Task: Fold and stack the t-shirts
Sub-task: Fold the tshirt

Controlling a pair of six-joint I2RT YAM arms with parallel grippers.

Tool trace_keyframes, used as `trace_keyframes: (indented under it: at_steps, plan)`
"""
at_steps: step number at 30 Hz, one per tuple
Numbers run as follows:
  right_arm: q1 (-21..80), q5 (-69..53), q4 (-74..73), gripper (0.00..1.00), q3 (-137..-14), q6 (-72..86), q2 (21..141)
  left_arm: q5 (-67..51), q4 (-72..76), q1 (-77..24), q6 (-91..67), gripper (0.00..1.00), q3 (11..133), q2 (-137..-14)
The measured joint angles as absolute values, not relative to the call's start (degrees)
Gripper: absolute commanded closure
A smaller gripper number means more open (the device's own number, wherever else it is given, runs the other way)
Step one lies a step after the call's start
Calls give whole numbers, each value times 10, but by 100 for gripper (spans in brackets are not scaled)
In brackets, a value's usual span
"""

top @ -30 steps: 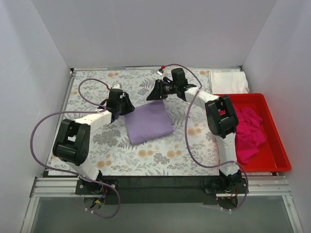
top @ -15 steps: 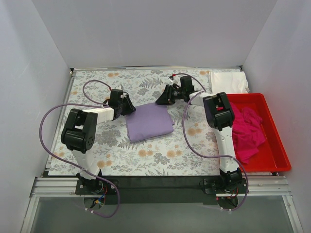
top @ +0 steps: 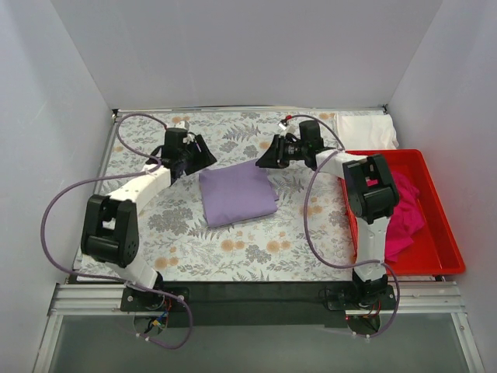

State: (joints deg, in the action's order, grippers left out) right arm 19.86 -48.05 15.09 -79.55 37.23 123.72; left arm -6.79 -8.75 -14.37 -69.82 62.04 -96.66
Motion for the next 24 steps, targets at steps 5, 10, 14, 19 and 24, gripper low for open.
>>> trace_keyframes:
  at_steps: [5, 10, 14, 19, 24]
  plan:
    - [215, -487, 159, 65, -701, 368, 1114, -96, -112, -154, -744, 53, 579, -832]
    - [244, -515, 177, 66, -615, 352, 1067, -147, -123, -188, -792, 65, 469, -751]
    - [244, -523, 173, 67, -550, 326, 1082, -164, -133, -204, -811, 78, 395, -768]
    - [231, -514, 171, 69, -490, 295, 1111, -152, -138, -205, -824, 87, 329, -790]
    - [199, -532, 189, 69, -464, 282, 1101, -140, -134, -205, -829, 84, 321, -788]
